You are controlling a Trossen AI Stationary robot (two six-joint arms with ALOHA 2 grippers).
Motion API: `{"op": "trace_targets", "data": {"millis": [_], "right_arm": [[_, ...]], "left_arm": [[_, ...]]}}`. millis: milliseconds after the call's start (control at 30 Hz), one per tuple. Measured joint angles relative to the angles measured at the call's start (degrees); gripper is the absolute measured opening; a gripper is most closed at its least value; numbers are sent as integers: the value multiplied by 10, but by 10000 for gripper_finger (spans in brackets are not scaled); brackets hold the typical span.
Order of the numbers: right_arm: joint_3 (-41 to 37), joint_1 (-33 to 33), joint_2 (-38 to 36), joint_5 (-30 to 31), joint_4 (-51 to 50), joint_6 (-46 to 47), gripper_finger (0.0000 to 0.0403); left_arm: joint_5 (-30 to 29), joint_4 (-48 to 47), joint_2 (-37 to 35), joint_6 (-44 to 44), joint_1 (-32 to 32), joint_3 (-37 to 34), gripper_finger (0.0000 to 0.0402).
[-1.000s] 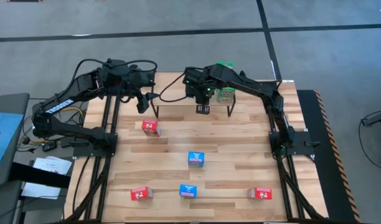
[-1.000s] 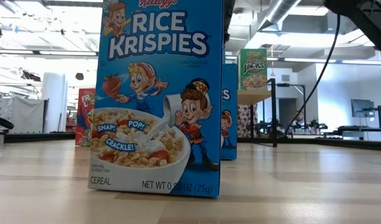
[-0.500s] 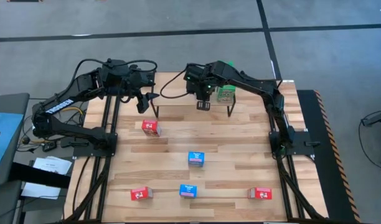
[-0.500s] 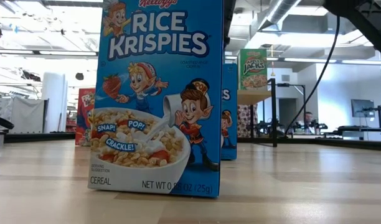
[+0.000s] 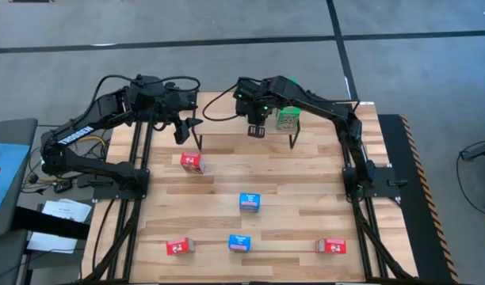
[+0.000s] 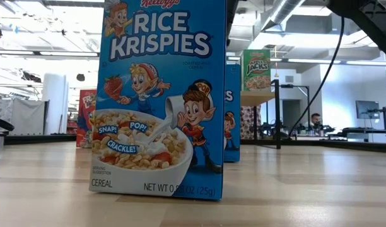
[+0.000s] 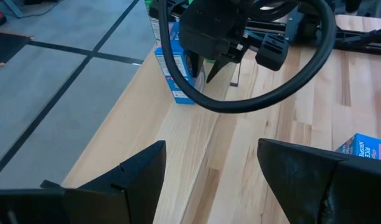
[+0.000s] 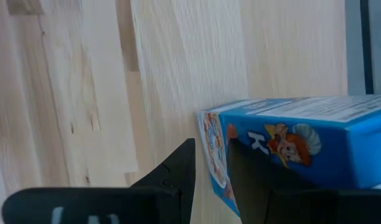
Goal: Stack cereal on shelf
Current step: Put the top blue cereal box on the shelf
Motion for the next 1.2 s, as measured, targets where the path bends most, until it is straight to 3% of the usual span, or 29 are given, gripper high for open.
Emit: {"op": "trace_targets", "data": {"millis": [1200], "right_arm": [[0, -7, 8, -2, -16, 29, 117]], "left_arm": [[-1, 0, 0, 0, 0, 0, 242]]}}
